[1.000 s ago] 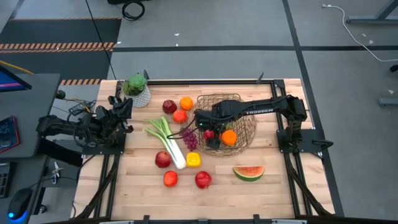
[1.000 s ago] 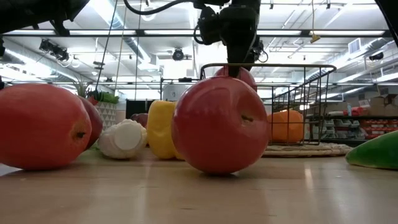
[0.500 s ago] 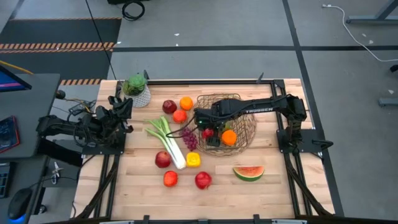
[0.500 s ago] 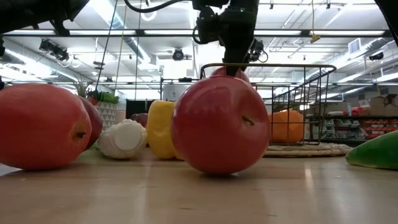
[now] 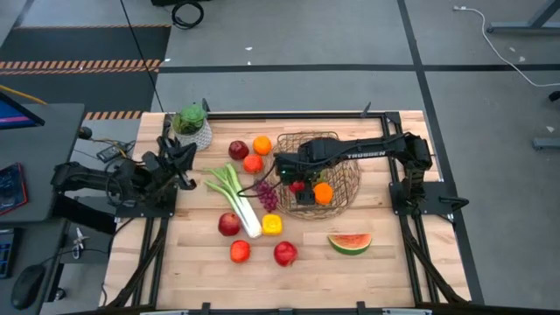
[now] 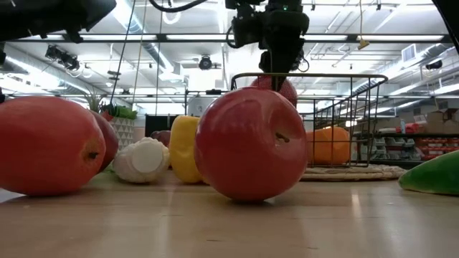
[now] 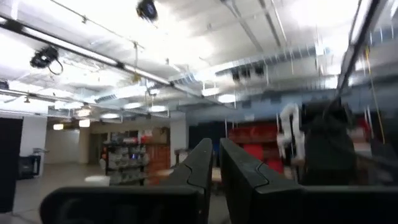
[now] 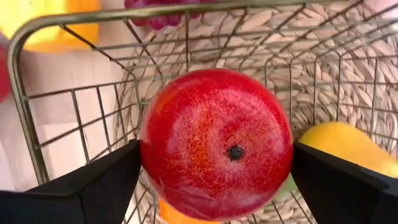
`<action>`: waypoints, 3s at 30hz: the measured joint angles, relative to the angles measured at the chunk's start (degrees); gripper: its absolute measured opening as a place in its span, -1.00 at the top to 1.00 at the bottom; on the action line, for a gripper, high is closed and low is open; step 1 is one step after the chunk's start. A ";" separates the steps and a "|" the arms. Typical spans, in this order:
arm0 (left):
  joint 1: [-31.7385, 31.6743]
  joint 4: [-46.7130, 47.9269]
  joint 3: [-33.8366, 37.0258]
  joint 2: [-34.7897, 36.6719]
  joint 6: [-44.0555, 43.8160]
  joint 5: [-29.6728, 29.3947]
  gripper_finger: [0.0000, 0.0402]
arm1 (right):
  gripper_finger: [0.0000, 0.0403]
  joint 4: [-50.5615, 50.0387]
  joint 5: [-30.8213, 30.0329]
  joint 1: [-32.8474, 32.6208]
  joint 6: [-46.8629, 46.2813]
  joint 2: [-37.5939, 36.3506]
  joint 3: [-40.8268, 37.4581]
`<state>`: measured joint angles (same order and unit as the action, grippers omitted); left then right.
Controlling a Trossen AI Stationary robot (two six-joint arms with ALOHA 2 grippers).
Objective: Build produce basket
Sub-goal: Put the apple into the wire basket, then put the pomegranate into the wire basket
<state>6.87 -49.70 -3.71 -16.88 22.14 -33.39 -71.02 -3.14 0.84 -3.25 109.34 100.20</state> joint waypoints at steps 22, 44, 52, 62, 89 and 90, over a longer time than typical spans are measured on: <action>-2.93 25.85 -18.48 -30.01 -25.27 6.90 0.81 | -0.99 15.71 -4.64 -2.95 2.84 -14.29 -14.51; -2.96 26.20 -47.85 -70.38 -29.04 9.65 0.80 | -0.99 36.27 -12.33 -8.61 5.81 -24.98 -32.01; -2.95 23.92 -50.44 -72.68 -29.05 15.34 0.80 | -0.99 38.15 -14.17 -8.59 4.99 -23.76 -32.04; -2.95 22.13 -50.32 -73.88 -28.97 16.06 0.80 | -0.99 41.48 -15.89 -8.52 4.28 -23.50 -32.08; -2.77 30.36 -50.34 -70.91 -25.69 16.09 0.81 | -0.99 28.08 -14.67 -10.37 -2.63 -25.55 -26.78; -2.75 31.73 -50.31 -69.81 -25.67 16.08 0.82 | -0.99 27.78 -14.69 -10.81 -3.29 -25.88 -26.77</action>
<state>4.12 -17.96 -54.01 -86.69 -3.53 -17.30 -43.25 -17.82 -9.96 -6.54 83.46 73.43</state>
